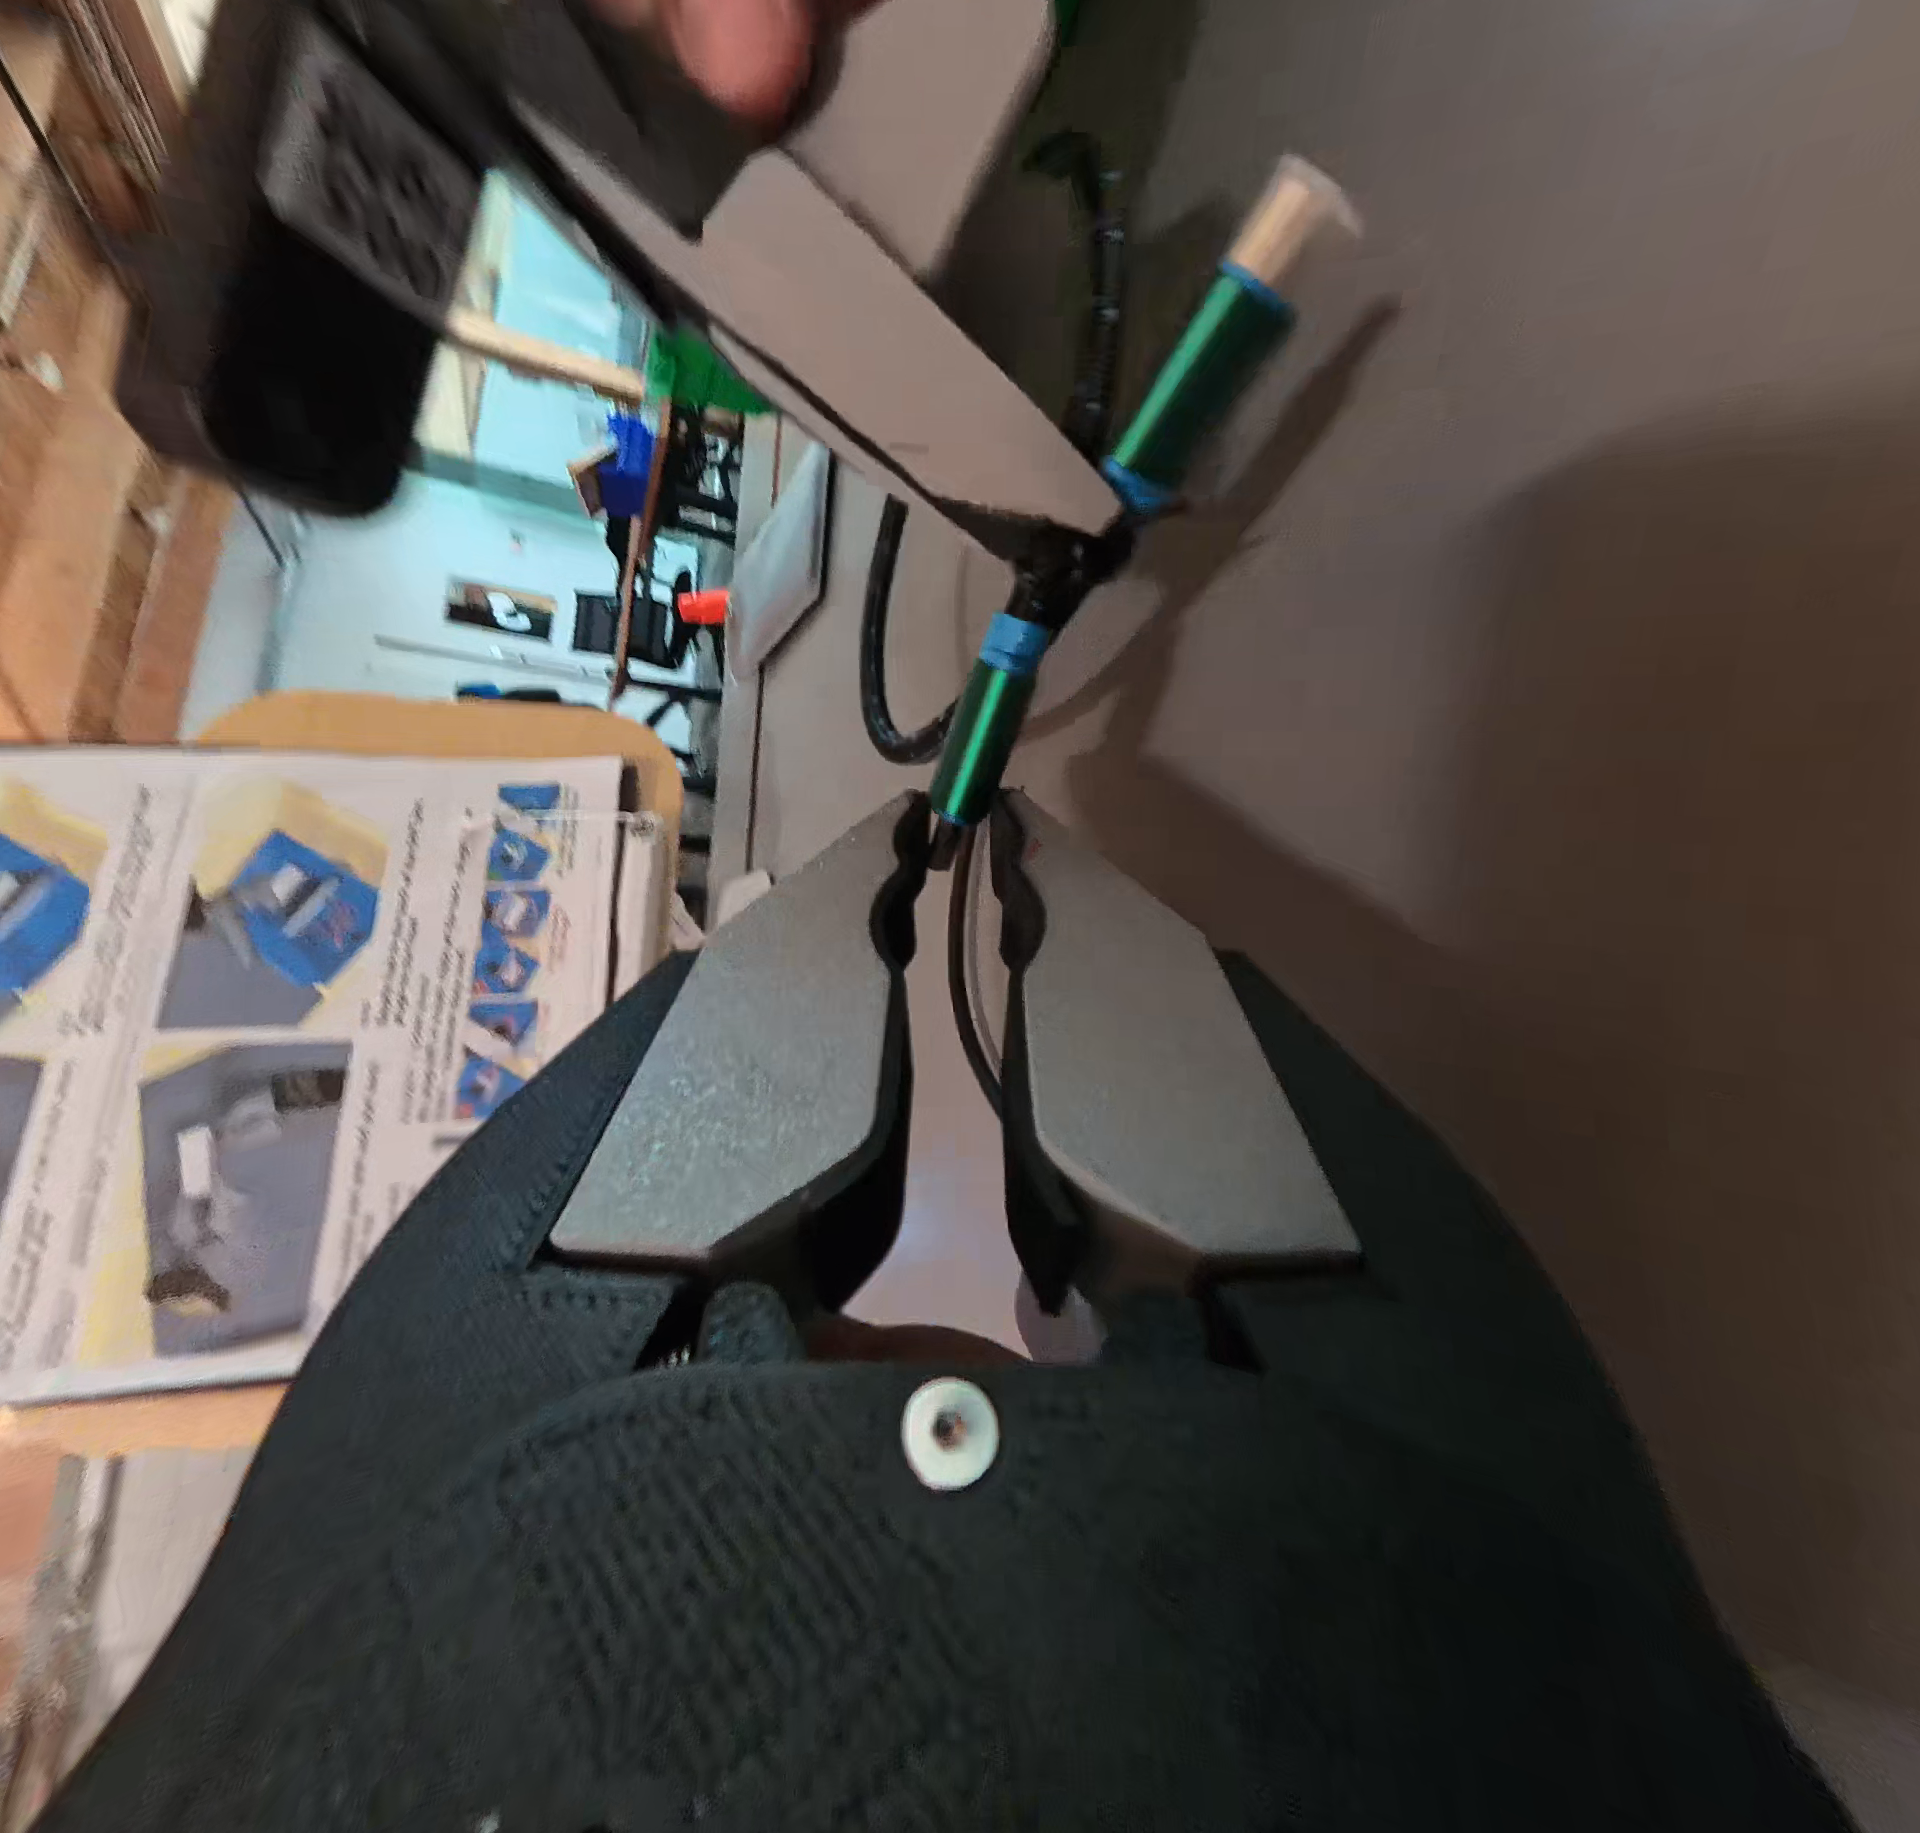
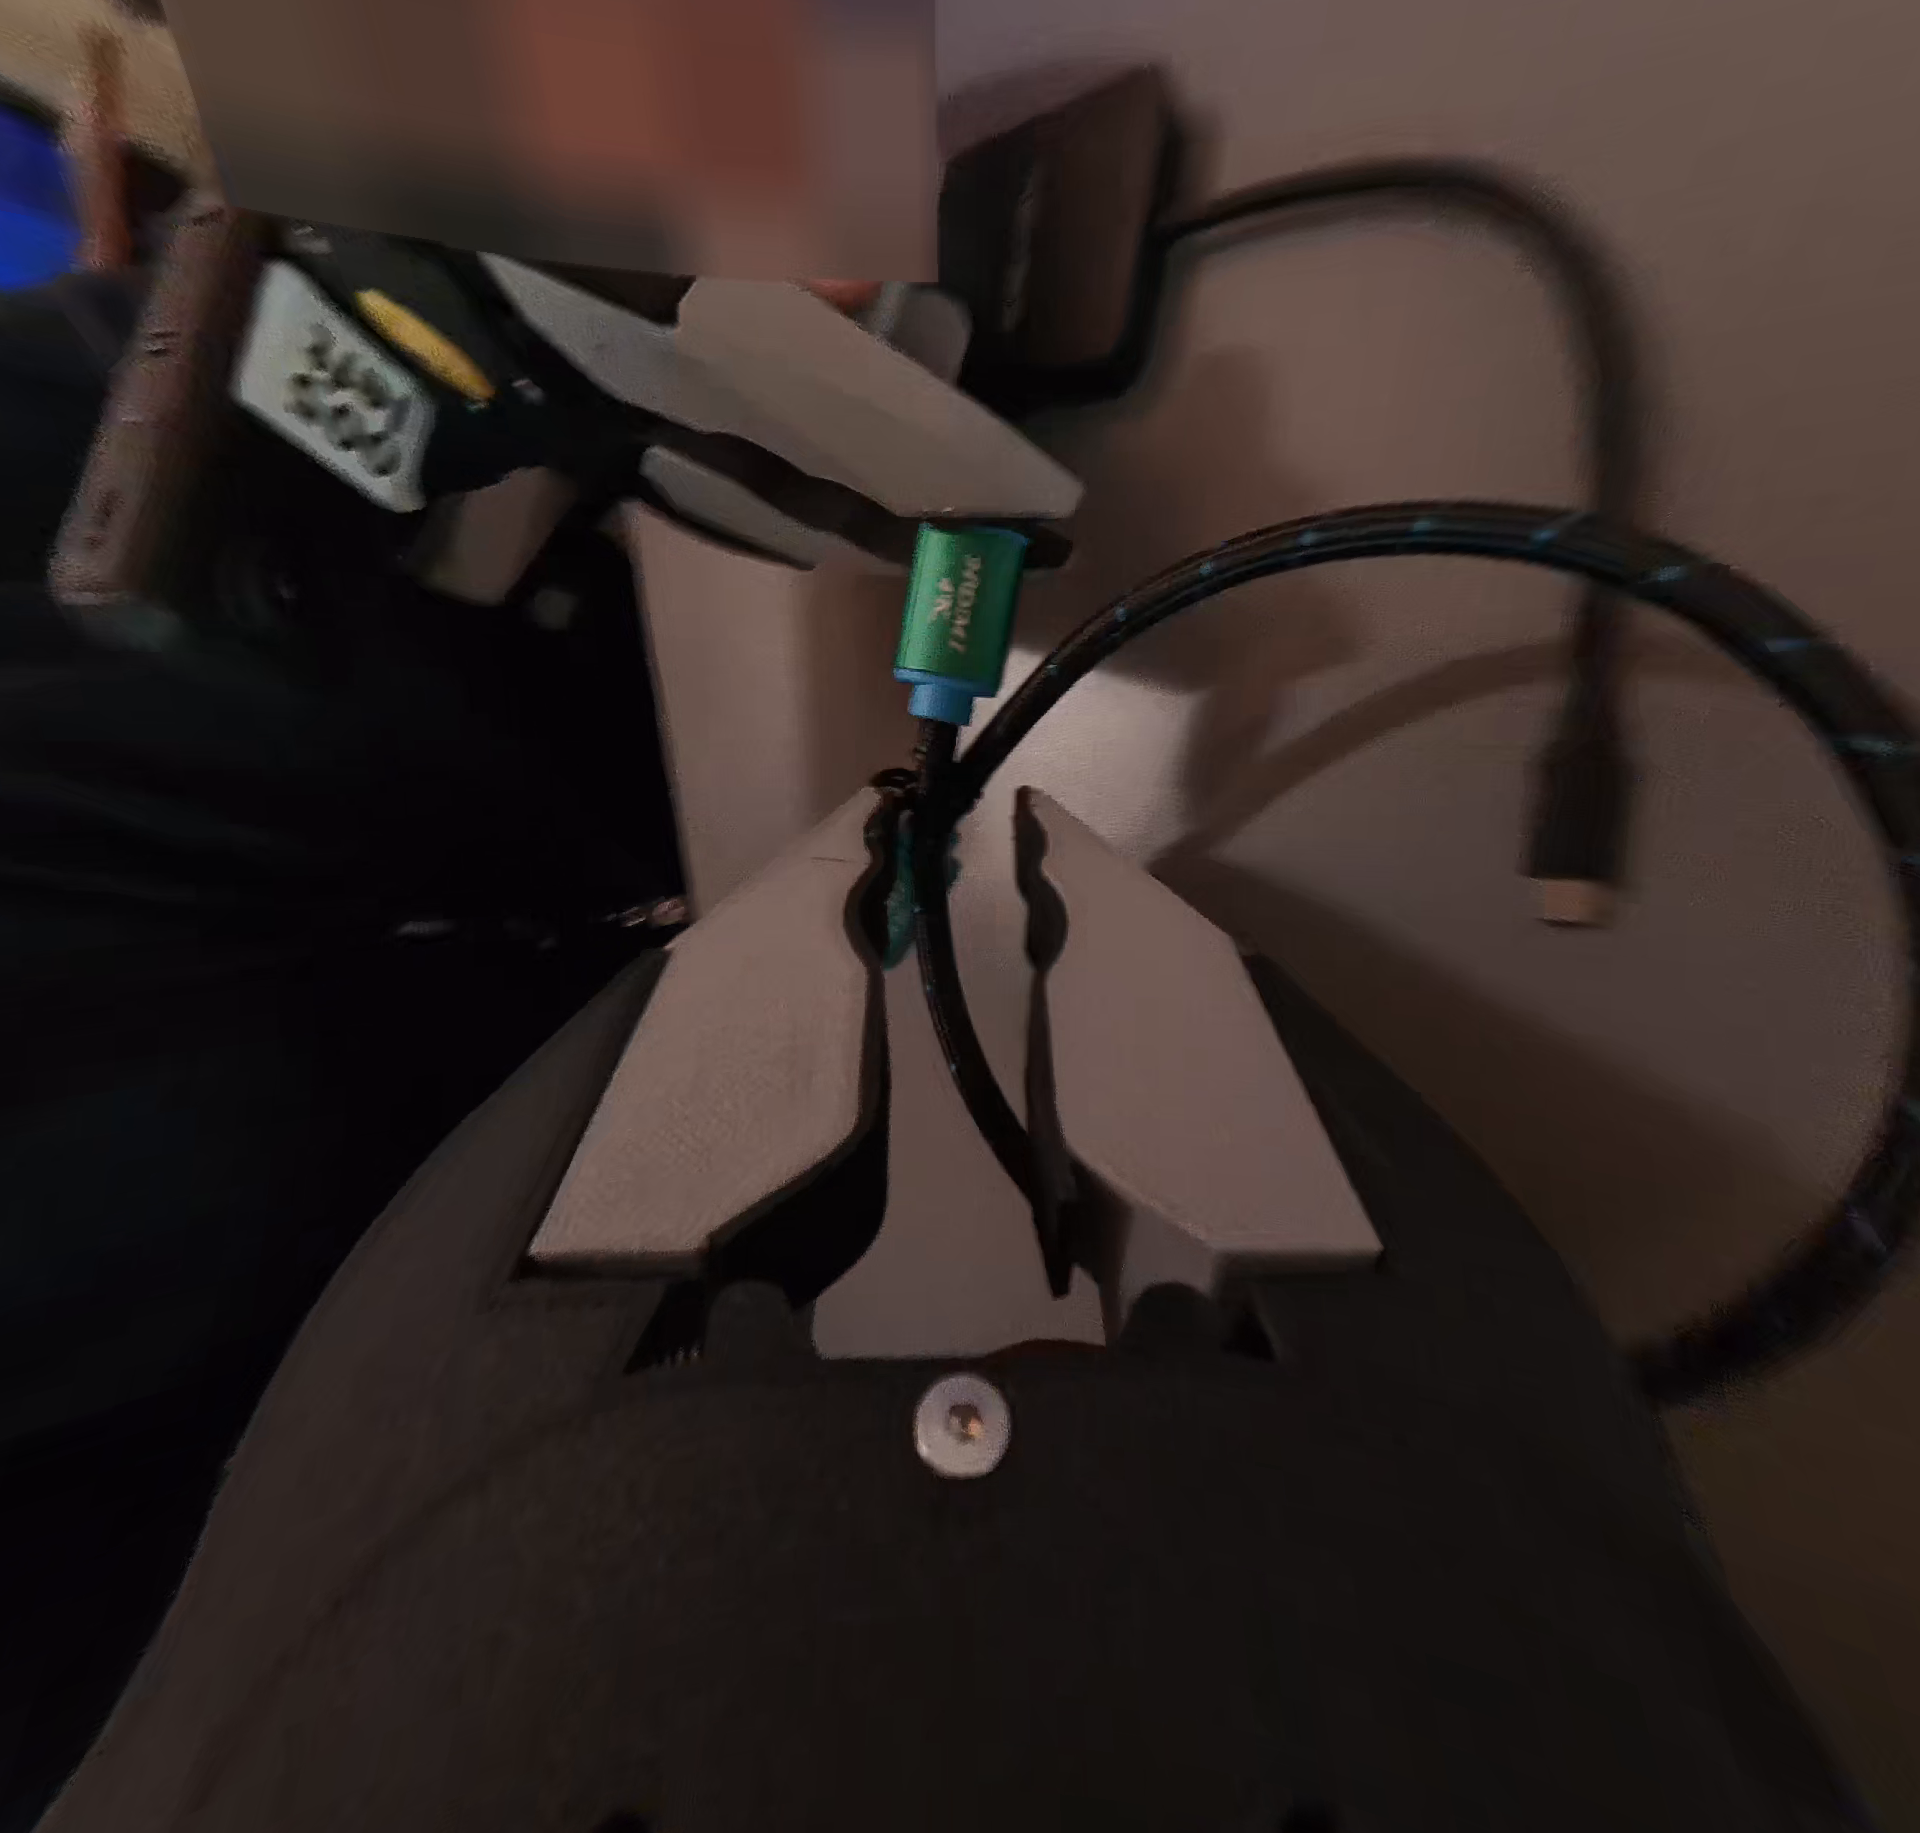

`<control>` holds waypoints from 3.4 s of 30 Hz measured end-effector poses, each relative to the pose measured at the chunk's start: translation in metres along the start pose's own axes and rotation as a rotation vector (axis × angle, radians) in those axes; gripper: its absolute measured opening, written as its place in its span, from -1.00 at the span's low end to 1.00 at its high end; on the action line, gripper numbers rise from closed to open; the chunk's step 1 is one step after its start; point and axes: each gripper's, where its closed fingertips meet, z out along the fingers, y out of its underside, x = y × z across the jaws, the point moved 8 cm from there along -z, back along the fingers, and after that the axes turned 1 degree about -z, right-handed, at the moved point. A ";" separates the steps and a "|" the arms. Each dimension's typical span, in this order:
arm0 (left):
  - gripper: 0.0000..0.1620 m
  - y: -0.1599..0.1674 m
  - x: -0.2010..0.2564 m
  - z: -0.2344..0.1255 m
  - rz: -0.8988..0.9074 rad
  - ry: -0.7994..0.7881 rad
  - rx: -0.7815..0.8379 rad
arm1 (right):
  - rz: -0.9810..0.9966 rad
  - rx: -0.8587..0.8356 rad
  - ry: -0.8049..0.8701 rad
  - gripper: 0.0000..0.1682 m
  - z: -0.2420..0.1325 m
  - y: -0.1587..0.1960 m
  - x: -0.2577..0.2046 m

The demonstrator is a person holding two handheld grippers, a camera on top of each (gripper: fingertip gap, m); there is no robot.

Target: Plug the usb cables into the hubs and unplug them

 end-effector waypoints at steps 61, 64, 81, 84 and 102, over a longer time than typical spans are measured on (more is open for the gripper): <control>-0.48 0.024 -0.030 -0.019 -0.646 0.067 0.065 | -0.797 0.331 1.056 -0.89 0.026 0.001 -0.015; -0.41 0.033 -0.036 -0.045 -0.650 0.078 -0.003 | -0.789 0.353 1.050 -0.90 0.024 0.004 -0.014; -0.10 0.055 -0.022 -0.032 -0.182 0.792 -0.433 | -0.747 0.415 0.923 -0.89 0.021 0.014 -0.017; -0.07 0.057 -0.025 -0.024 -0.200 0.866 -0.458 | -0.762 0.398 0.888 -0.89 0.024 0.015 -0.018; -0.18 0.060 -0.041 -0.030 -0.395 0.924 -0.237 | -0.832 0.252 0.925 -0.85 0.041 0.021 -0.014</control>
